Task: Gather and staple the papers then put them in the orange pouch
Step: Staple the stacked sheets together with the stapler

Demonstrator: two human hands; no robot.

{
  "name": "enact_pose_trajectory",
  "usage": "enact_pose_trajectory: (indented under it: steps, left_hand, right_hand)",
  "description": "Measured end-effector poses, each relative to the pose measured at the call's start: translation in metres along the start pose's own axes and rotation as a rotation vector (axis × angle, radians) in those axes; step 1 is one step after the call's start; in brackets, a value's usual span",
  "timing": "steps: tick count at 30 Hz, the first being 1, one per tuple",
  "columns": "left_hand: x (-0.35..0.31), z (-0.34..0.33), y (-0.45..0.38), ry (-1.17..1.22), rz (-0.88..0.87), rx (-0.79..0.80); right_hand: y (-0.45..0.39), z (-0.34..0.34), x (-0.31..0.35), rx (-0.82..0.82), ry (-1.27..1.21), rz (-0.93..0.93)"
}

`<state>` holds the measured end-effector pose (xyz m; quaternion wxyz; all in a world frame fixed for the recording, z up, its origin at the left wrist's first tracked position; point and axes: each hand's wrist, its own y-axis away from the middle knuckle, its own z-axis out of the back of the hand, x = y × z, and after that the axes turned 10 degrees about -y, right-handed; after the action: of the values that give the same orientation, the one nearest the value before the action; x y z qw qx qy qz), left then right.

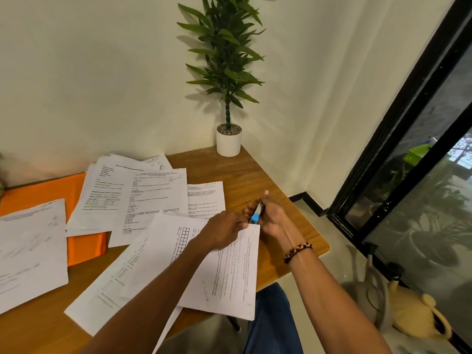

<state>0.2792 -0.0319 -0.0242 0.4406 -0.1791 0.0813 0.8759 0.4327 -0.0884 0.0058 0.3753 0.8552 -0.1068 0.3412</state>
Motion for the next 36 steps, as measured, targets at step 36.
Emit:
enact_pose_trajectory:
  steps: [36]
  left_hand:
    - [0.008, 0.008, -0.007, 0.137, -0.002, 0.262]
  right_hand:
    - [-0.025, -0.007, -0.030, -0.035, 0.817, 0.121]
